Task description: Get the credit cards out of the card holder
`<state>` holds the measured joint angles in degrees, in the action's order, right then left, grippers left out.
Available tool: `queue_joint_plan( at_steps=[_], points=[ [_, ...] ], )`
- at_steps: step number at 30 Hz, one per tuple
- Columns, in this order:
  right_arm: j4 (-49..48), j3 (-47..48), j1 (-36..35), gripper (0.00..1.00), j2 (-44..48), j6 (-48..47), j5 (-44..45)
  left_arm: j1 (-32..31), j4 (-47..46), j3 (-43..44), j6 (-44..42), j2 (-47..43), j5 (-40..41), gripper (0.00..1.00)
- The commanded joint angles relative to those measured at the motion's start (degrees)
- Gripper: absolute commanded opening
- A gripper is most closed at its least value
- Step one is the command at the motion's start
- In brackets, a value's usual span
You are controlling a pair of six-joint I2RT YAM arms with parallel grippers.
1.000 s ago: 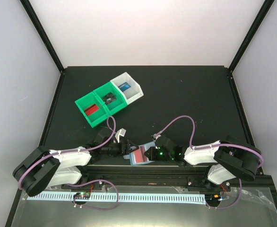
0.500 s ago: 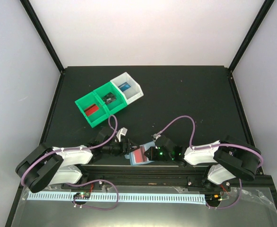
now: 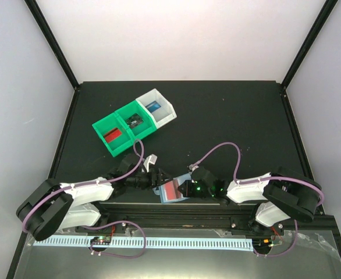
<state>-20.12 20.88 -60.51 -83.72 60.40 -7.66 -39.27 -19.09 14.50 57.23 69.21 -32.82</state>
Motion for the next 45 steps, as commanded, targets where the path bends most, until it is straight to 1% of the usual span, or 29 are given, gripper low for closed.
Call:
queue_joint_plan(
  at_steps=[1,6,10,23,25,29,33,38,41,45],
  points=[
    [0.7,-0.9,-0.3,0.06,0.8,0.3,2.4,-0.4,3.3,2.3,-2.1,-1.0,1.2,0.73],
    [0.7,-0.6,-0.3,0.05,0.6,0.1,2.4,-0.4,3.2,2.2,-3.0,0.2,1.2,0.77],
    [-0.3,-0.7,-0.3,0.05,-0.4,0.3,2.0,-0.4,1.8,2.0,-3.0,1.6,0.6,0.79],
    [-1.9,-0.6,-0.3,0.05,-2.0,0.4,1.4,-0.4,-0.2,2.7,-3.2,3.8,-0.1,0.79],
    [-2.3,-0.5,-0.3,0.06,-2.4,0.5,1.1,-0.4,-0.7,2.8,-2.8,3.8,-0.6,0.77],
    [-1.9,0.9,-0.3,0.06,-2.6,0.3,0.6,-0.4,-0.7,3.1,-2.6,2.6,-1.4,0.69],
    [-2.1,2.1,-0.3,0.07,-2.1,0.3,0.6,-0.4,1.9,3.7,-3.4,1.0,-0.2,0.58],
    [-2.8,3.7,-0.3,0.07,-2.9,0.3,1.3,-0.3,4.6,5.1,-4.4,1.9,1.5,0.43],
    [-3.3,4.1,-0.3,0.08,-3.5,0.5,1.7,-0.3,6.7,6.7,-5.4,2.7,2.5,0.33],
    [-3.1,5.7,-0.3,0.11,-4.6,-0.9,1.3,-0.3,11.4,9.4,-7.2,3.4,4.8,0.14]
  ],
)
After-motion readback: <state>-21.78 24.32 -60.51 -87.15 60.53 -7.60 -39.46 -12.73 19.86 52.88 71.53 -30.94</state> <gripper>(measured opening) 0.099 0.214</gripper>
